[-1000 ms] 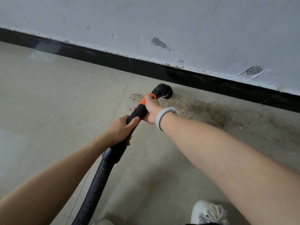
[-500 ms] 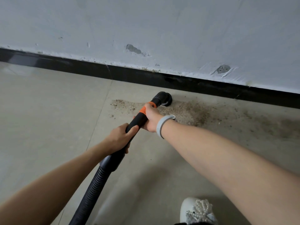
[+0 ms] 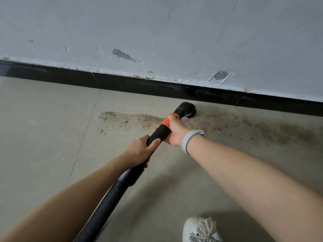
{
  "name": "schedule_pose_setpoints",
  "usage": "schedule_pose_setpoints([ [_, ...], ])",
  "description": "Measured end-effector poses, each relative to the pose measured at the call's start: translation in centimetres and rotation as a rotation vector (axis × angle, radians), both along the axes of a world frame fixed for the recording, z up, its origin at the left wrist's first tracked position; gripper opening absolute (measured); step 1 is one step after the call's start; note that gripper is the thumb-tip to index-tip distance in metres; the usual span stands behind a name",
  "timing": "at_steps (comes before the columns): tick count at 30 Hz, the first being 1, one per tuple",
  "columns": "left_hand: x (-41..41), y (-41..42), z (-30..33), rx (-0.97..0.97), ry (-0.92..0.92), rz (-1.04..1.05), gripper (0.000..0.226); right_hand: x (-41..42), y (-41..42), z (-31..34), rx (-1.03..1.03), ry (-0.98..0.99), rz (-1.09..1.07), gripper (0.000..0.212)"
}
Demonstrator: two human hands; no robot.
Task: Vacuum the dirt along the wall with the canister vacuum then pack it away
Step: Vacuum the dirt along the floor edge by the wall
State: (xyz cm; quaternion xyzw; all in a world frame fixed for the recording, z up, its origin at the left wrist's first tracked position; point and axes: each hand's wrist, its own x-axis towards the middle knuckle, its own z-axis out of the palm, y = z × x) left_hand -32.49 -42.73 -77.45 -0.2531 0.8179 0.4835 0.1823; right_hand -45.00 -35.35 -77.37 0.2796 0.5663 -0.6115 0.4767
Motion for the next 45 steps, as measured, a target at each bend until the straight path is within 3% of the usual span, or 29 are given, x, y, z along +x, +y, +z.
schedule_pose_setpoints([
  [6, -1.0, 0.9, -0.5, -0.055, 0.040, 0.014, 0.030, -1.4, 0.8, -0.6, -0.030, -0.017, -0.090, 0.024],
  [17, 2.2, -0.9, -2.5, -0.110, 0.053, 0.193, 0.027, 1.2, -3.5, -1.7, -0.061, -0.025, 0.002, 0.024],
  [26, -3.8, 2.8, -2.8, -0.123, 0.041, -0.036, 0.033, -3.5, 2.6, -2.6, -0.007, 0.038, -0.202, 0.025],
  [33, -5.5, 4.0, -3.0, -0.266, 0.040, -0.143, 0.040, -4.5, 4.7, -2.4, -0.039, 0.042, -0.321, 0.029],
  [45, 4.7, -3.6, -1.3, -0.175, 0.046, 0.114, 0.032, 4.0, -5.4, -0.8, -0.089, 0.003, -0.022, 0.023],
])
